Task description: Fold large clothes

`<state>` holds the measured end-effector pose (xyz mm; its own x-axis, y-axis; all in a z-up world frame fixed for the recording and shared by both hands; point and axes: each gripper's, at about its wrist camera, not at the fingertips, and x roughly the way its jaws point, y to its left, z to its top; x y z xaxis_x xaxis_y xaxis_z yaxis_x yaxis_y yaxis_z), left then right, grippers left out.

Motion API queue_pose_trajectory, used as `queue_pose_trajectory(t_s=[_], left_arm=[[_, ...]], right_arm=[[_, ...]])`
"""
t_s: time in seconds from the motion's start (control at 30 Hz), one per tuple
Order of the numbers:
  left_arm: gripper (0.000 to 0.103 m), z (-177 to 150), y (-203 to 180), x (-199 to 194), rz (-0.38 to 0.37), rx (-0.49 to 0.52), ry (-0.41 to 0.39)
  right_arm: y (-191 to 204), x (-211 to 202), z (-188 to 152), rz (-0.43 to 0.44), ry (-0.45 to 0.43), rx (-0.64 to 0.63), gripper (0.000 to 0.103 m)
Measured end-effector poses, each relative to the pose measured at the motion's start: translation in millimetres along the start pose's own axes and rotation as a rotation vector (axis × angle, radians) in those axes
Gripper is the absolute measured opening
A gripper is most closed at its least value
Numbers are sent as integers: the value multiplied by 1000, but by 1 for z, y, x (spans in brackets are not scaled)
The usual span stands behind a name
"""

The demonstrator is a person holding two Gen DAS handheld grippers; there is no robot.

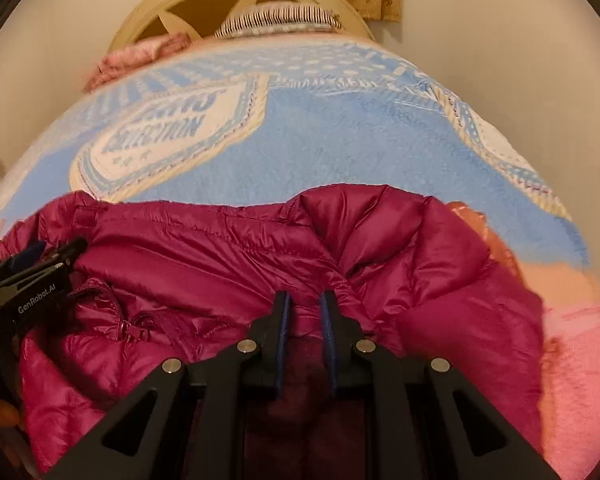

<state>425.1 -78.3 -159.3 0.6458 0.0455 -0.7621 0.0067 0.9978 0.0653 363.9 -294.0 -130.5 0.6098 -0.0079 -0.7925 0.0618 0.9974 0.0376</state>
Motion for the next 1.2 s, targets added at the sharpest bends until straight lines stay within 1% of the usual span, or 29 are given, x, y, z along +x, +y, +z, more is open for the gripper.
queue_pose_trajectory(t_s=[0.07,0.17,0.2,0.23,0.27,0.3,0.33,0.37,0.4,0.43,0.5,0.53,0.57,0.67,0.77,0.87,0.9,0.97,1.03,1.1,1.2], left_arm=[[72,0,0,0,3,0,1],[76,2,-2,2,24,10,6],[79,3,-2,2,34,11,11],[78,5,-1,1,34,11,19],[78,8,1,-3,12,12,34],[78,10,5,-12,-16,12,37],[78,11,10,-21,-32,5,23],[78,10,17,-38,-45,-12,-11],[79,9,23,-51,-48,-24,-32],[80,6,30,-70,-61,-36,-54],[85,-1,36,-93,-82,-45,-71],[86,-9,39,-111,-88,-46,-91],[88,-17,41,-125,-83,-38,-111],[93,-44,42,-162,-60,6,-177],[95,-69,45,-188,-53,57,-204],[95,-100,55,-208,-102,115,-194],[95,-114,61,-216,-138,139,-195],[95,-137,77,-226,-188,145,-200],[95,-160,99,-235,-247,125,-197],[95,-179,121,-239,-279,77,-190],[95,-207,148,-242,-323,18,-170]], right_arm=[[-6,3,-1,26,-20,35,16],[0,2,-1,-1,-26,15,16],[2,2,1,-9,-21,8,16],[2,2,3,-7,-10,8,16],[-1,-4,8,8,12,18,16],[-5,-13,11,24,14,44,16],[-12,-33,12,56,-30,96,16],[-20,-55,10,87,-93,139,16],[-25,-74,8,101,-140,161,19],[-30,-98,4,110,-181,174,25],[-36,-133,-8,122,-227,178,65],[-38,-147,-15,125,-252,179,70],[-40,-169,-28,128,-282,171,72],[-43,-209,-60,131,-305,152,72],[-49,-248,-97,125,-326,131,72],[-61,-285,-139,109,-341,131,72],[-66,-294,-151,105,-343,134,72],[-79,-311,-176,95,-345,152,72],[-92,-333,-208,76,-341,170,72],[-100,-344,-234,71,-317,180,72],[-107,-349,-273,73,-250,193,72]])
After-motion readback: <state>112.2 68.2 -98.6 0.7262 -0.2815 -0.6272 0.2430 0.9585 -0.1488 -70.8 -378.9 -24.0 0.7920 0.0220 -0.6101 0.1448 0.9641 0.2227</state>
